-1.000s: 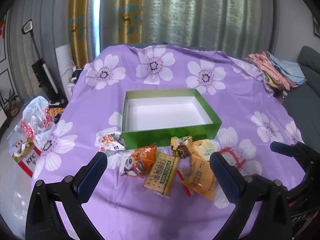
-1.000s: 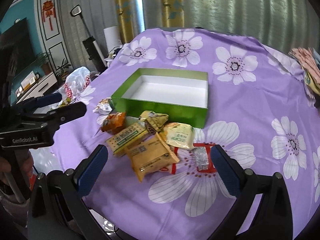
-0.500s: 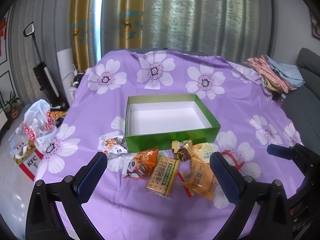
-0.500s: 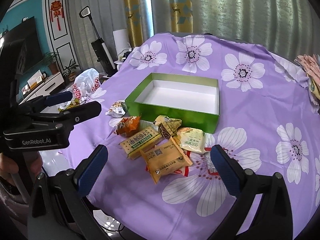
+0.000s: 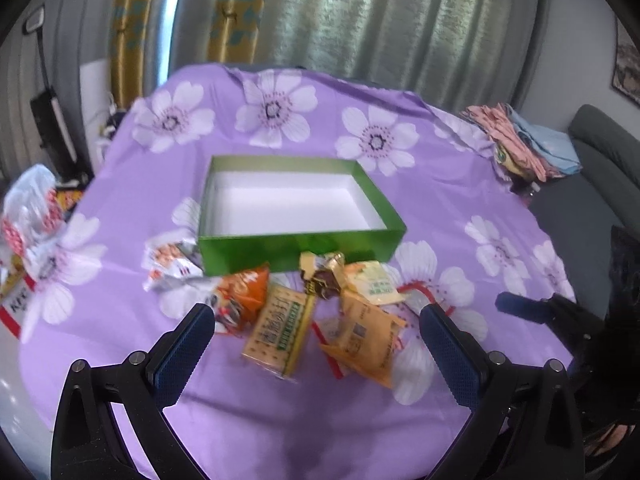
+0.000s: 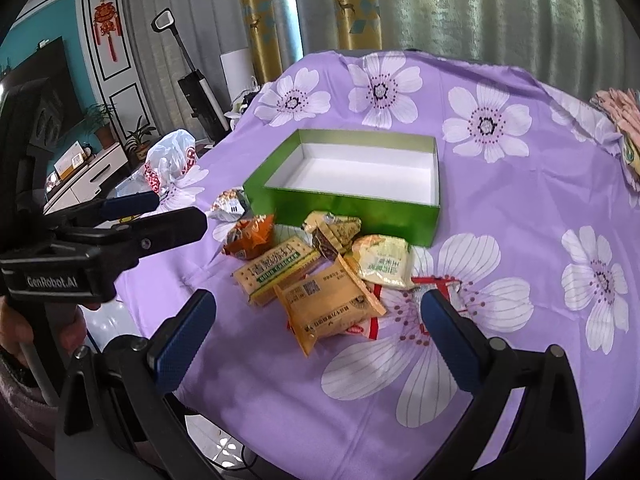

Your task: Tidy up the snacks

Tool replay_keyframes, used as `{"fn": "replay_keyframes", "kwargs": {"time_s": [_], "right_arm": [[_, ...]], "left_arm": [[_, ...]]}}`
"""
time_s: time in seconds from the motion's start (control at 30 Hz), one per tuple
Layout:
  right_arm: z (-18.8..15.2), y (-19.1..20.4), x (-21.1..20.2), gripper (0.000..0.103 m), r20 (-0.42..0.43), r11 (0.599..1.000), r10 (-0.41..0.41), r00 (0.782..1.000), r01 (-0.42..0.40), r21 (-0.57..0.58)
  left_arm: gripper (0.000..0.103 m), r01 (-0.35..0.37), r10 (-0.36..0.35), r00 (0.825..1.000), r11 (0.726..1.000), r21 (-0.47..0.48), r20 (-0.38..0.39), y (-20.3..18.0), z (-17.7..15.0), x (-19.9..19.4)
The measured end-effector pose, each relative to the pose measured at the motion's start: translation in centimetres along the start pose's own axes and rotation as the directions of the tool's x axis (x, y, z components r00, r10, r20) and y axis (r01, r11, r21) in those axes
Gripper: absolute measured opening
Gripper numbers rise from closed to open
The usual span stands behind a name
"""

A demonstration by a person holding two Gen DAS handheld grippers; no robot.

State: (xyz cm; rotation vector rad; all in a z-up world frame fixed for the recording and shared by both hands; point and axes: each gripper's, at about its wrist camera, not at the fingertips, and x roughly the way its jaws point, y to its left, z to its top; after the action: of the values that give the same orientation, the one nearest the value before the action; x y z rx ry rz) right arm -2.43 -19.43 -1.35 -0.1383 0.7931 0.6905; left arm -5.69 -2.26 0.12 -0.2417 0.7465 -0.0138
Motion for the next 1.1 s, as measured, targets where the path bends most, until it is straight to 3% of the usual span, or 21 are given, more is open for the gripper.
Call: {"fn": "replay_keyframes", "kwargs": {"time_s": [0.27,0.37,0.47,0.6,0.7,0.97,1.1], "right_arm": [[-3.3,-1.1,3.2,0.103,-0.08,0.997,0.071,0.994,-0.068,0.044],[-4.3,-1.4,4.5,0.099,-0.09,0.989,0.133,0.987,-0.126,0.079],[-4.8,-1.2,5.5,0.096,-0.097,0.987,0.148,0.984,-0.14,0.081],[-5.2,-1.2,6.9,0.081,-0.111,0.983,0.169,0.979,-0.159,0.089],[-5.4,-1.3,7.9,0.08,-0.112,0.982,0.169,0.979,-0.158,0.099],[-5.0,-1.7,9.1,0.071,-0.105,0.978,0.187,0.977,-0.175,0.115],[-4.9,-1.8,9.7,0.06,-0.112,0.976,0.196,0.974,-0.183,0.117]], "left_arm": [[0.102,0.168,-0.176,0.979,0.982,-0.083,-0.099,0.4,-3.0,3.8],[0.102,0.174,-0.178,0.979,0.984,-0.04,-0.1,-0.2,-3.6,4.7],[0.102,0.172,-0.169,0.98,0.985,0.022,-0.105,-0.9,-3.9,5.8],[0.102,0.2,-0.194,0.974,0.979,0.046,-0.119,-1.1,-3.7,7.2],[0.101,0.205,-0.196,0.974,0.976,0.075,-0.113,-1.3,-3.1,8.0],[0.072,0.241,-0.224,0.958,0.967,0.078,-0.179,-1.2,-2.6,10.7],[0.059,0.258,-0.237,0.947,0.964,0.069,-0.219,-1.4,-3.0,11.5]]}}
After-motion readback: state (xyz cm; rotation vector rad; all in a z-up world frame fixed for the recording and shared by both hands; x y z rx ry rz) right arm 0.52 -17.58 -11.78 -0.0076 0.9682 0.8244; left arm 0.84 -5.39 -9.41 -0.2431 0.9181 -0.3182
